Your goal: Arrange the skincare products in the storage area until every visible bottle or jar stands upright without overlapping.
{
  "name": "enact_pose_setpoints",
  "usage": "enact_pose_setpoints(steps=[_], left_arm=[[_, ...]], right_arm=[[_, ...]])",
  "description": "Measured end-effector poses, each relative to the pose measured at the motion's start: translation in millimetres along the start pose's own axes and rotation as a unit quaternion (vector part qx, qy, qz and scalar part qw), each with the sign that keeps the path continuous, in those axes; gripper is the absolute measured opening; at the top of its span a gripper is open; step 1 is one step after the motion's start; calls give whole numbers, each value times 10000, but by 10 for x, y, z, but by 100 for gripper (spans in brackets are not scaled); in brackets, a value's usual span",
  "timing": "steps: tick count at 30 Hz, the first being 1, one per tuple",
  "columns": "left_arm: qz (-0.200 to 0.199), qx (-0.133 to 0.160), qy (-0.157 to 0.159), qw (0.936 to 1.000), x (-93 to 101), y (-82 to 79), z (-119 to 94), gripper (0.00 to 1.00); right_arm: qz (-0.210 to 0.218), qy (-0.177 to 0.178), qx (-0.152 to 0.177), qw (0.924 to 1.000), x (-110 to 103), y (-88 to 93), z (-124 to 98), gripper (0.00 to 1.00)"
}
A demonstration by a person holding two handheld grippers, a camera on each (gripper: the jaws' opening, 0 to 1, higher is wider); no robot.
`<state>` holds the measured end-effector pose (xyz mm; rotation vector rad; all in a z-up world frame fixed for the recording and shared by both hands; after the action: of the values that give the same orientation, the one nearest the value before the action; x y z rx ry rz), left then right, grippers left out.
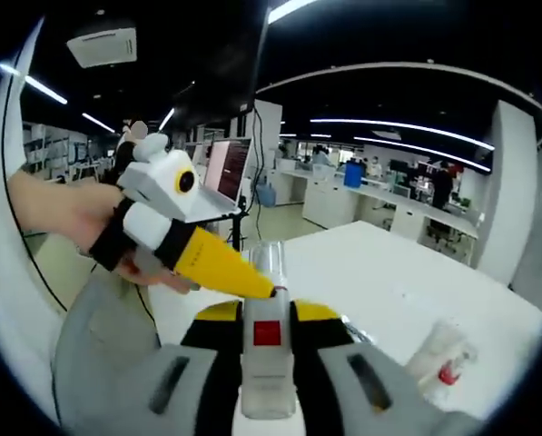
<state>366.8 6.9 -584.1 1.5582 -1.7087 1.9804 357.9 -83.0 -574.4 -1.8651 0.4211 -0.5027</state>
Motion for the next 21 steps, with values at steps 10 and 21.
enact_pose_setpoints(steps=[10,21], left_arm=[[116,139,11,9998,50,-19,1,24],[566,-7,-9,9984,187,-2,15,18]], right_arm=[[-11,22,12,10000,-24,-16,-36,19],[104,83,-69,9999,-53,43,-96,20]])
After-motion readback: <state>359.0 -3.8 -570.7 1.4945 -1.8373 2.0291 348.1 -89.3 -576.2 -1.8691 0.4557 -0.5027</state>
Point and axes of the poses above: the point that each gripper's makers call its tool centre point, and the gripper's own axes: z roughly forward along the fingers, x roughly to its right, y roughly out of its underside, the point moved 6 cm from there along -z, roughly backward along the fingers, and after that the axes turned 3 degrees about -y, right-handed, at the moved point
